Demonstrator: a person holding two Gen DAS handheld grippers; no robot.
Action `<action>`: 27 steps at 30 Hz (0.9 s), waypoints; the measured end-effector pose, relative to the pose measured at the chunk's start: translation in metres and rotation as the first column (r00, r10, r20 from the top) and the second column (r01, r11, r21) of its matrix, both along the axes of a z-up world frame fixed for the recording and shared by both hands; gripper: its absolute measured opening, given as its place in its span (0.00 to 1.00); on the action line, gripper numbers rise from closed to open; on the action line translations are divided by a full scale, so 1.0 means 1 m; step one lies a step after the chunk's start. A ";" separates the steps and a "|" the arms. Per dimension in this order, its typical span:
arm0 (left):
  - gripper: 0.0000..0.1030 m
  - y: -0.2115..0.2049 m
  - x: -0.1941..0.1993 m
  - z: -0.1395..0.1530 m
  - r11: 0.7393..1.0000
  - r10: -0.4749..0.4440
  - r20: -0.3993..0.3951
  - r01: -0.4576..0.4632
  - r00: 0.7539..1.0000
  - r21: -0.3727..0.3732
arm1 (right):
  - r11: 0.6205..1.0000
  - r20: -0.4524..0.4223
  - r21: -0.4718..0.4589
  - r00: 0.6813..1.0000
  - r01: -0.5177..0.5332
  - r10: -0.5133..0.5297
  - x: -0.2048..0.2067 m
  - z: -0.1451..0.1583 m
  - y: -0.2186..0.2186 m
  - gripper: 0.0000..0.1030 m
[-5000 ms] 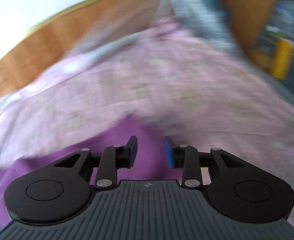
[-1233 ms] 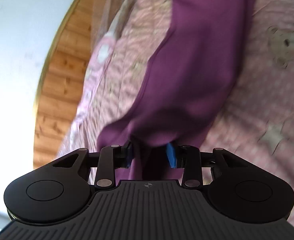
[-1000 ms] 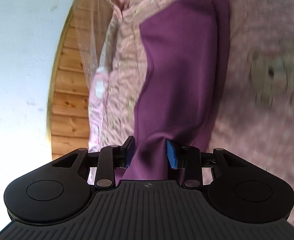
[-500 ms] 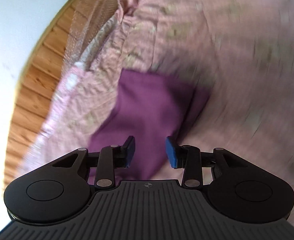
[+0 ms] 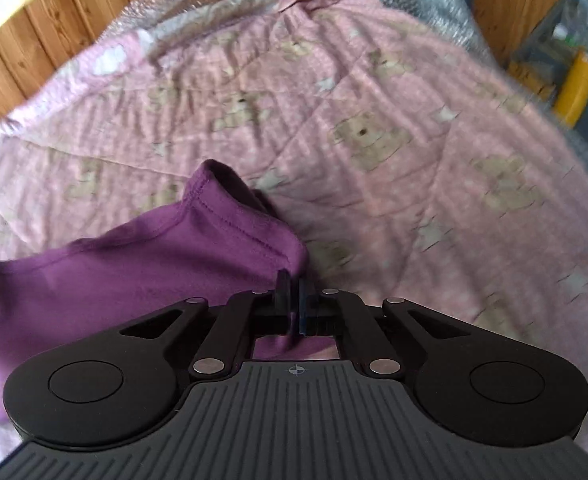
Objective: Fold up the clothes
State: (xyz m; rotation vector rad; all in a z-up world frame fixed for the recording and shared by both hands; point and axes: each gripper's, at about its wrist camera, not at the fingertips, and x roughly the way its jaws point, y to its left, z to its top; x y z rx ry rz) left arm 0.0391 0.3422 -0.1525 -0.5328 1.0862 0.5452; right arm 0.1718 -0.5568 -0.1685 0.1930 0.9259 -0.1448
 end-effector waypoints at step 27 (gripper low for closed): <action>0.33 -0.176 0.034 0.040 0.956 -0.291 0.190 0.295 0.938 0.012 | 0.984 0.057 -0.085 0.985 -0.155 0.161 0.066 0.023 0.032 0.29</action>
